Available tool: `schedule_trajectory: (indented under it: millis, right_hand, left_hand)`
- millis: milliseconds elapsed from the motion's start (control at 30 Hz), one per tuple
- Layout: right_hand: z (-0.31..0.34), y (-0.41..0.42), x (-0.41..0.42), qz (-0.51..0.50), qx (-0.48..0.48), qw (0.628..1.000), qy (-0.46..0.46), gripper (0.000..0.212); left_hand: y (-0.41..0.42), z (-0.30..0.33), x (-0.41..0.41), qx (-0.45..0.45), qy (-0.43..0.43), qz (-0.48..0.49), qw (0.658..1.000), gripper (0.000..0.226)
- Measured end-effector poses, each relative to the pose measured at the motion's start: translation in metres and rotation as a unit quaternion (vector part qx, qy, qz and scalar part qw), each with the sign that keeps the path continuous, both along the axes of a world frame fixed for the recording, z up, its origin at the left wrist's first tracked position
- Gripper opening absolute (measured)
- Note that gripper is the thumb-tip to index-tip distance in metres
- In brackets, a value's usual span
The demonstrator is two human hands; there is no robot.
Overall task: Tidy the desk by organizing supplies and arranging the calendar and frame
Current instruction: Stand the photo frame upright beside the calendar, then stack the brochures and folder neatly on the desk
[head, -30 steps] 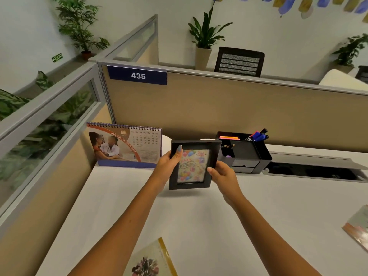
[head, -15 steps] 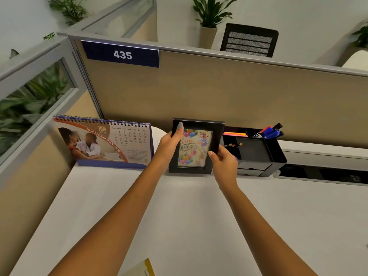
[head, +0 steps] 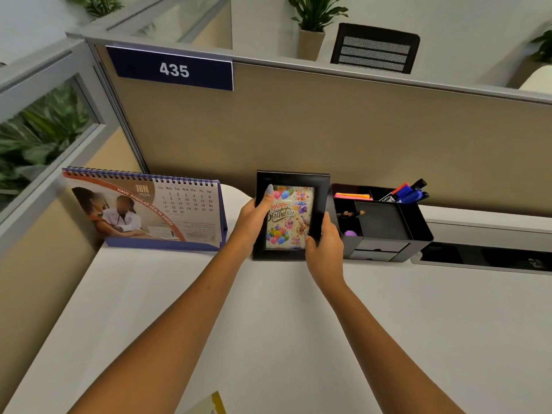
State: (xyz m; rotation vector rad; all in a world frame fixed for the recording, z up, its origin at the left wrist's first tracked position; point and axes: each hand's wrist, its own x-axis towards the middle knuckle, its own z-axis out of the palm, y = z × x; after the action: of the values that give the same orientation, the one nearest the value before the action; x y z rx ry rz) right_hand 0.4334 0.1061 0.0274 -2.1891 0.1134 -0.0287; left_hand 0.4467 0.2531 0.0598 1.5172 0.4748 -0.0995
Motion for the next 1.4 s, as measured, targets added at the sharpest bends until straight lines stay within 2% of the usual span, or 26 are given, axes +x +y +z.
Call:
schedule_trajectory:
  millis: [233,467,667,900,1167,1300,1400]
  right_hand:
    - [-0.006,0.0,-0.014,0.012,-0.001,1.0,-0.004,0.066]
    - [-0.013,-0.001,-0.021,0.017,-0.006,0.999,0.035,0.072]
    - [-0.021,-0.003,-0.029,0.028,-0.017,0.997,0.066,0.076]
    - [-0.024,-0.006,-0.035,0.047,-0.046,0.994,0.092,0.077]
    - [-0.026,-0.013,-0.081,0.024,-0.022,0.995,0.095,0.074]
    - [-0.029,-0.015,-0.121,0.039,-0.03,0.993,0.107,0.07]
    - [-0.029,-0.017,-0.156,0.055,-0.042,0.992,0.101,0.067]
  left_hand:
    - [0.001,-0.005,-0.001,0.0,-0.001,-0.011,1.0,0.057]
    - [0.001,-0.007,0.001,0.031,-0.004,-0.012,0.999,0.06]
    - [0.003,-0.014,0.002,0.04,-0.018,-0.022,0.999,0.059]
    - [0.002,-0.023,-0.008,0.075,0.002,-0.03,0.997,0.054]
    - [-0.003,-0.046,-0.061,0.199,0.022,0.001,0.98,0.072]
    - [-0.005,-0.054,-0.111,0.332,0.035,-0.043,0.942,0.071]
    - [0.009,-0.059,-0.152,0.4,0.039,-0.085,0.912,0.072]
